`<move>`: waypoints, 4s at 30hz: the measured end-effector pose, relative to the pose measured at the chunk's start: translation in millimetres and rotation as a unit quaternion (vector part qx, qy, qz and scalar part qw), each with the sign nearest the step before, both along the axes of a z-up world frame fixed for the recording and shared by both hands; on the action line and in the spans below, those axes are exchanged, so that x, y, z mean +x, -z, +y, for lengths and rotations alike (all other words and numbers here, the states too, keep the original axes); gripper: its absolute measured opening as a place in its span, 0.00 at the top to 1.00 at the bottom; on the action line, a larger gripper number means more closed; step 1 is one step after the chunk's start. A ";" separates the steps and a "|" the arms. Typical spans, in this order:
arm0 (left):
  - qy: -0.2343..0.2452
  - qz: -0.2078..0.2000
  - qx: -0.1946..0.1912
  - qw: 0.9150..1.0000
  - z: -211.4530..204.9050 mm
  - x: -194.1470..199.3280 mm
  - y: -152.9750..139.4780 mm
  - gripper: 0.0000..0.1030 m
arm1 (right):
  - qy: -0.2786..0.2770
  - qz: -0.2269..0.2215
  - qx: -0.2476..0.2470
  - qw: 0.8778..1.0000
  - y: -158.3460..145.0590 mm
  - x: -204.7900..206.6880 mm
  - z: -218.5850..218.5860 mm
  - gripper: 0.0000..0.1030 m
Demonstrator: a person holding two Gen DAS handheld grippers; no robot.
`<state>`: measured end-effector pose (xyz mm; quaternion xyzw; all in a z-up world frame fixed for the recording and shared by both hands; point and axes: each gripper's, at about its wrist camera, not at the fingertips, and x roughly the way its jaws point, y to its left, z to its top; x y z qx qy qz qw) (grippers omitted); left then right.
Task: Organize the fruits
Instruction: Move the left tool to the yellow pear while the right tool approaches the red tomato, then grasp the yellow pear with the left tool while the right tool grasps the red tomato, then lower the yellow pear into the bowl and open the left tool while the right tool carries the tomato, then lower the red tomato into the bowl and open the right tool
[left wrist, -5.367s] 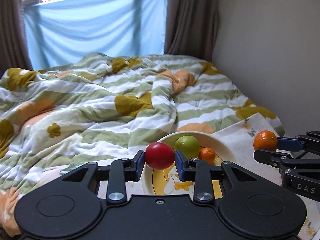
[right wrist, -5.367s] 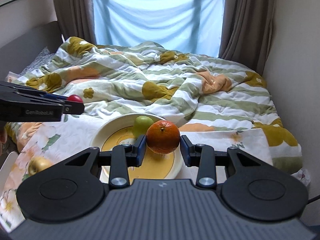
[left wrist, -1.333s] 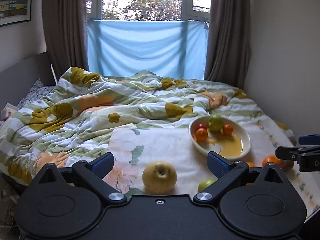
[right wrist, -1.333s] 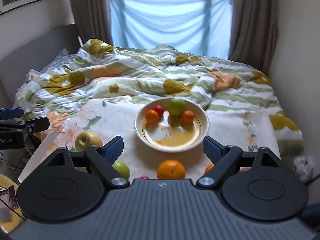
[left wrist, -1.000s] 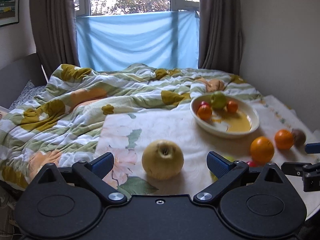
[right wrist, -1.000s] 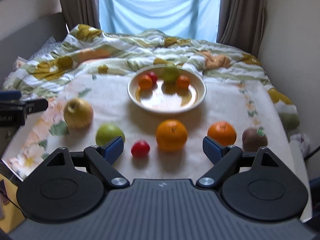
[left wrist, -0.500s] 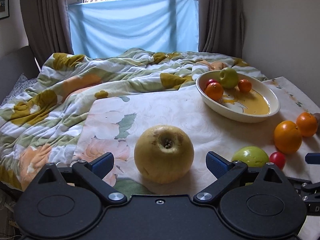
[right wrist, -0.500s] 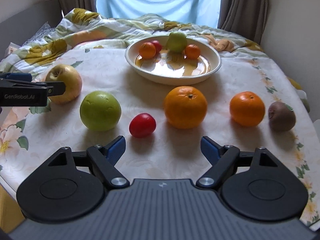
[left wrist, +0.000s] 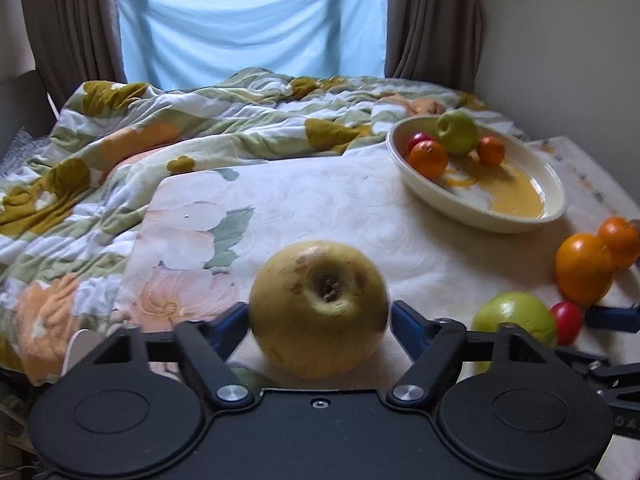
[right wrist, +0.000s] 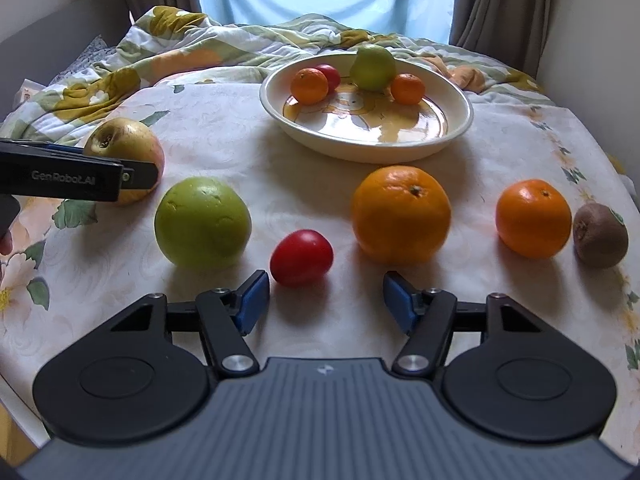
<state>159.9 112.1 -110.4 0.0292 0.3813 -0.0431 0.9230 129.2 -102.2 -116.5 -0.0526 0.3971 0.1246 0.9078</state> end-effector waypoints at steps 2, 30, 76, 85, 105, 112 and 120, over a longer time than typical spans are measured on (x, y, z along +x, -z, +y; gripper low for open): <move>0.002 0.001 -0.001 1.000 1.2 -0.3 -0.3 0.23 | -0.001 -0.002 -0.001 1.000 -0.1 0.5 2.0 0.28; 0.000 -0.009 -0.029 1.000 5.8 -44.5 -21.3 0.24 | -0.005 -0.033 -0.005 0.999 -15.7 -2.8 11.5 0.52; -0.054 -0.043 -0.064 0.996 -137.2 55.0 -100.3 0.24 | -0.064 -0.063 0.027 0.996 -125.1 123.3 -112.1 0.52; -0.043 0.000 -0.038 0.998 -157.5 106.5 -51.4 0.24 | -0.085 -0.041 0.029 0.995 -100.0 168.1 -123.0 0.52; -0.043 0.004 -0.017 0.999 -167.1 124.7 -43.6 0.00 | -0.098 -0.024 0.031 0.994 -85.9 202.8 -129.0 0.52; -0.067 0.011 -0.014 0.998 -149.4 105.6 -57.6 0.00 | -0.125 -0.026 0.033 0.991 -92.0 203.2 -125.7 0.52; -0.104 0.013 -0.001 0.994 -127.4 73.8 -74.2 0.00 | -0.195 -0.005 0.024 0.980 -64.4 206.4 -112.9 0.52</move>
